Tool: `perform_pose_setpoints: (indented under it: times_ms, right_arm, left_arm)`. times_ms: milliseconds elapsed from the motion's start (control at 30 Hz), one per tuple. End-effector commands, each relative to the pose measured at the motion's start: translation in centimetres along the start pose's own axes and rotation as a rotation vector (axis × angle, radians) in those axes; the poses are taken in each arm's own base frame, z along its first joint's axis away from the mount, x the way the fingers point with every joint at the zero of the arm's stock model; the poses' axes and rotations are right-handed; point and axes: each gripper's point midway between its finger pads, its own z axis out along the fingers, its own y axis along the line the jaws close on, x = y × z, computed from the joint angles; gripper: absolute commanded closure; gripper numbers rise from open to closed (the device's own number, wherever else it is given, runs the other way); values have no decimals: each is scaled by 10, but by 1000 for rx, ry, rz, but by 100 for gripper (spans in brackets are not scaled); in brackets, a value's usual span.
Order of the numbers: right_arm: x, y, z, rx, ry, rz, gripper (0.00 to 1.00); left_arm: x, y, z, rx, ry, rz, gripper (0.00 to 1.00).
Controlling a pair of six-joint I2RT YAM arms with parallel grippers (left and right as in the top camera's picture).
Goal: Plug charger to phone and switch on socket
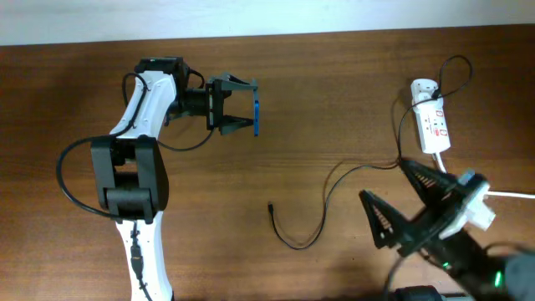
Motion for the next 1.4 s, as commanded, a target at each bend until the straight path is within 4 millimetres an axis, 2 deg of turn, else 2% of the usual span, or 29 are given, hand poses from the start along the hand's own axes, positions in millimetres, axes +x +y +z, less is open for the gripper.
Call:
perform_pose_setpoints:
  times_ms: [0, 33, 67, 133, 167, 200, 233, 300, 333, 400, 433, 467, 500, 567, 633, 667, 700, 800, 967, 1133, 1367]
  right_arm:
    - [-16, -21, 21, 110, 271, -94, 2]
    - [-11, -23, 29, 101, 399, -36, 2]
    - [-10, -12, 40, 11, 486, 43, 1]
    - [-11, 8, 67, -228, 521, 149, 2]
    - [5, -3, 82, -199, 584, 179, 2]
    - [26, -16, 95, -82, 656, 170, 2]
    - [50, -20, 108, 56, 774, 83, 2]
    - [58, -29, 125, 280, 826, 19, 2]
    - [62, -25, 143, 360, 839, -27, 2]
    - [78, -9, 184, 412, 812, -27, 2]
    - [84, -4, 195, 411, 798, -10, 2]
    - [98, 10, 220, 383, 774, 14, 1]
    - [111, 15, 238, 391, 755, 17, 1]
    - [120, 4, 251, 496, 706, 24, 0]
    - [119, 11, 259, 486, 670, 49, 25]
    - [118, 10, 261, 500, 652, 50, 28]
    - [118, 3, 258, 541, 646, 48, 28]
    - [137, -3, 260, 566, 692, 28, 28]
    - [140, -4, 260, 570, 701, 26, 45]
    - [157, -9, 265, 587, 729, 12, 51]
    - [152, -11, 269, 592, 703, 13, 61]
  left_arm:
    - [2, -12, -4, 52, 16, 31, 23]
    - [2, -12, -4, 52, 16, 28, 23]
    - [3, -12, -4, 52, 16, 25, 23]
    - [3, -12, -4, 52, 16, 24, 23]
    - [3, -12, -4, 52, 16, 25, 23]
    - [3, -12, -4, 52, 16, 25, 23]
    - [3, -12, -4, 52, 16, 25, 23]
    - [3, -12, -3, 52, 17, 25, 23]
    - [2, -12, -4, 52, 16, 25, 23]
    - [2, -12, -4, 51, 16, 25, 23]
    - [3, -12, -3, 52, 17, 25, 23]
    - [3, -12, -4, 52, 16, 24, 23]
    - [3, -12, -4, 52, 17, 23, 23]
    - [4, -11, -4, 52, 17, -2, 23]
    - [4, -11, -4, 52, 17, -4, 23]
    - [4, -11, -4, 52, 17, -4, 23]
    - [4, -11, -4, 52, 17, -4, 23]
    - [4, -11, -4, 52, 17, -4, 23]
    - [4, -11, -4, 51, 18, -22, 23]
    - [4, -11, -4, 51, 18, -23, 23]
    - [4, -11, -4, 51, 18, -22, 22]
